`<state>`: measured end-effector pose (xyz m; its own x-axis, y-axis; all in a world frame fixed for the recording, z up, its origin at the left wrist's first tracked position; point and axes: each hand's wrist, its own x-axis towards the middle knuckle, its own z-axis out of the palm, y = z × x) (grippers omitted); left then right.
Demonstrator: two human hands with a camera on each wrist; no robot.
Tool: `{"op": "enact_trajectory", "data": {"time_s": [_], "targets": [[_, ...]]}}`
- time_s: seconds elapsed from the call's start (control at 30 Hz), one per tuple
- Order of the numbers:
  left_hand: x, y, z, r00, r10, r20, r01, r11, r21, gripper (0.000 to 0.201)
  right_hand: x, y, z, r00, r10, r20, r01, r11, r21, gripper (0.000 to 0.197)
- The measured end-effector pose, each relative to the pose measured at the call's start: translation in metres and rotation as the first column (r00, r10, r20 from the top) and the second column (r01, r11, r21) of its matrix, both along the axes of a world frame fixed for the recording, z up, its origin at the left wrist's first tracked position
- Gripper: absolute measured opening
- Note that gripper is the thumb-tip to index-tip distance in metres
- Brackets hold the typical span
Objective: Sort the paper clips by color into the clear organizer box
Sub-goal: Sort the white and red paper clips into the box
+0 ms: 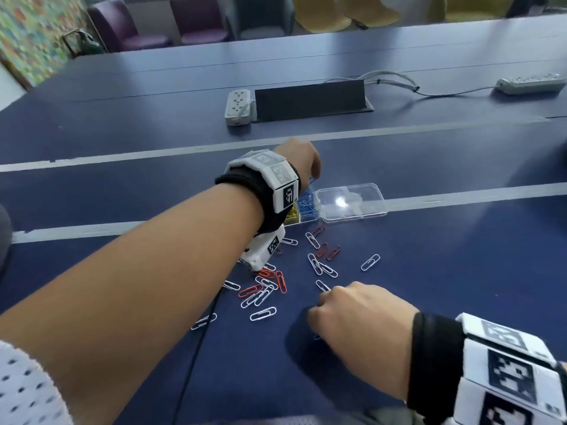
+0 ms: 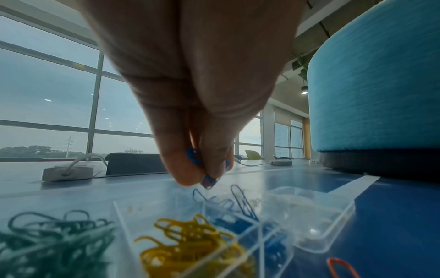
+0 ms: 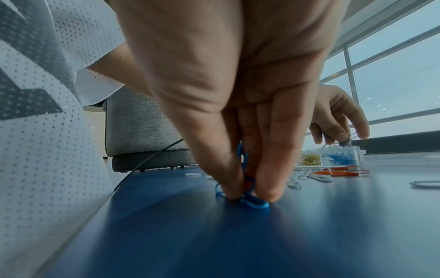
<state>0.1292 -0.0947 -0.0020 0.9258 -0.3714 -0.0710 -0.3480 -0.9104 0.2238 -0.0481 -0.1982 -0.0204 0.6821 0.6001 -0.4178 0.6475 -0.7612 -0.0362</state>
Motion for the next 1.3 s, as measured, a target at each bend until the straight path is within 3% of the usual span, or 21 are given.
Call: {"op": "enact_trajectory", "data": {"time_s": [0.27, 0.4, 0.63, 0.8, 1.0, 1.3], "targets": [[0.008, -0.002, -0.013, 0.998, 0.066, 0.011, -0.066, 0.996, -0.055, 0.036, 0.005, -0.002, 0.005, 1.000, 0.005, 0.000, -0.005, 1.000, -0.018, 0.012], [0.007, 0.001, -0.013, 0.997, 0.078, 0.008, -0.077, 0.993, -0.089, 0.035, 0.007, -0.005, 0.000, 1.000, -0.013, 0.014, 0.014, 1.000, -0.018, 0.016], [0.004, 0.001, -0.016, 1.000, 0.027, -0.002, -0.027, 0.999, 0.026, 0.026, -0.001, -0.007, -0.002, 1.000, 0.007, 0.020, -0.007, 1.000, -0.008, 0.018], [0.000, 0.007, -0.010, 0.998, 0.062, 0.016, -0.061, 0.997, -0.046, 0.025, 0.001, -0.007, 0.000, 0.999, 0.003, 0.043, -0.003, 1.000, -0.005, 0.019], [-0.017, 0.023, 0.007, 0.996, 0.068, 0.053, -0.055, 0.976, -0.209, 0.025, 0.015, -0.013, -0.004, 0.993, -0.087, 0.081, 0.088, 0.996, 0.000, 0.021], [-0.068, 0.061, 0.002, 0.999, -0.037, -0.039, 0.027, 0.975, -0.222, 0.016, 0.030, -0.013, 0.001, 0.973, -0.218, -0.075, 0.225, 0.969, 0.103, 0.021]]}}
